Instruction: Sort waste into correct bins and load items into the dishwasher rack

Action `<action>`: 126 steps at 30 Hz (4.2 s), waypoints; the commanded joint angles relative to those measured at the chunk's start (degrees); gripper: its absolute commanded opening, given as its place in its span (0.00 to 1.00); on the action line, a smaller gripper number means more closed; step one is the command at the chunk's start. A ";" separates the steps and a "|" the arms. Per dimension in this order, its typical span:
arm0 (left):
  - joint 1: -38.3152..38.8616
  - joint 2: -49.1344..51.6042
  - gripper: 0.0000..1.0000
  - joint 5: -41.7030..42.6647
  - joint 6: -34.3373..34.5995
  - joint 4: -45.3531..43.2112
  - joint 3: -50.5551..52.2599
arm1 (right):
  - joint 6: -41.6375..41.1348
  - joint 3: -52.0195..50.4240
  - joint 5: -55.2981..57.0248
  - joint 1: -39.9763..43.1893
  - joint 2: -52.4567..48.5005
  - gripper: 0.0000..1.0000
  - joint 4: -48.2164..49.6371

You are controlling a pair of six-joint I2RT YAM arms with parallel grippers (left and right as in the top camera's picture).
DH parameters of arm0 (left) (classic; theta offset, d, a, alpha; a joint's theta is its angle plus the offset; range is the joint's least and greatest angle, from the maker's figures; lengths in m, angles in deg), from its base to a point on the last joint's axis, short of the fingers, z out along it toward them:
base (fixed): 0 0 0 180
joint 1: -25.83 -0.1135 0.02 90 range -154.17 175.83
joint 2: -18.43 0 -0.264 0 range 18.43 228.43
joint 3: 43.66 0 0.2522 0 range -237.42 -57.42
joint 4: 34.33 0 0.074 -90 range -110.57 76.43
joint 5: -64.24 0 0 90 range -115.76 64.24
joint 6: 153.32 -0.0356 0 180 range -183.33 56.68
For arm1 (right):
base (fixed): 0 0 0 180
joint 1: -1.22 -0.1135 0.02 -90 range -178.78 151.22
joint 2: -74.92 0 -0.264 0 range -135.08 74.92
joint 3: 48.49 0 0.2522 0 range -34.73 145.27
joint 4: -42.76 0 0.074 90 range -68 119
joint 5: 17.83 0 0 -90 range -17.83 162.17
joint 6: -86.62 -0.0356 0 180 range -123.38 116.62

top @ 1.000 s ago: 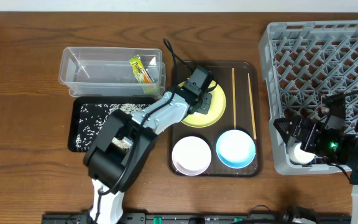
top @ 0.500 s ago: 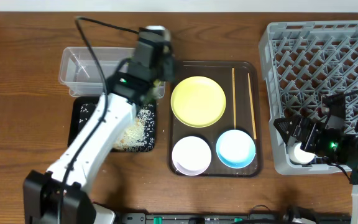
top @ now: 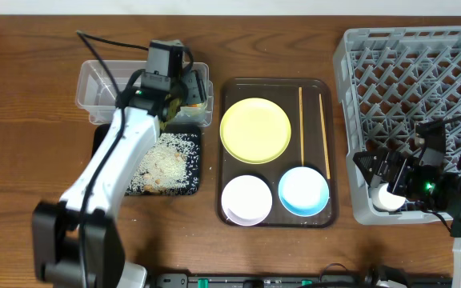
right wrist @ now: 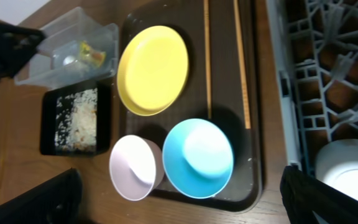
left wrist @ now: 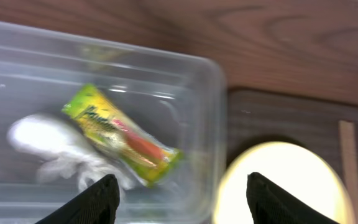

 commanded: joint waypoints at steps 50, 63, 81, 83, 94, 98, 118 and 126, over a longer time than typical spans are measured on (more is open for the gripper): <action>9.03 -34.47 0.91 -2.12 -10.27 20.65 4.48 | 0.76 0.83 8.55 0.46 0.13 0.99 1.22; 2.25 -62.05 0.93 -2.64 -14.14 -6.25 35.65 | 0.76 0.83 8.55 0.46 0.13 0.99 1.22; -0.15 -87.65 0.98 -2.64 -14.16 -16.33 63.87 | 0.76 0.83 8.55 0.46 0.13 0.99 1.22; -0.15 -89.31 0.98 -2.64 -14.16 -17.84 66.29 | 0.76 0.83 8.55 0.46 0.13 0.99 1.22; -0.20 -92.96 0.98 -2.64 -14.14 -24.74 73.50 | 0.76 0.83 8.55 0.46 0.13 0.99 1.22; -0.20 -92.83 0.98 -2.64 -14.14 -22.95 73.50 | 0.76 0.83 8.55 0.46 0.13 0.99 1.22; -0.20 -92.43 0.99 -2.67 -14.14 -20.94 73.50 | -4.70 0.81 -1.16 0.13 -0.02 0.96 8.52; -0.20 -92.43 0.99 -2.67 -14.14 -20.94 73.50 | -10.86 0.42 15.10 -25.86 -8.68 0.77 10.86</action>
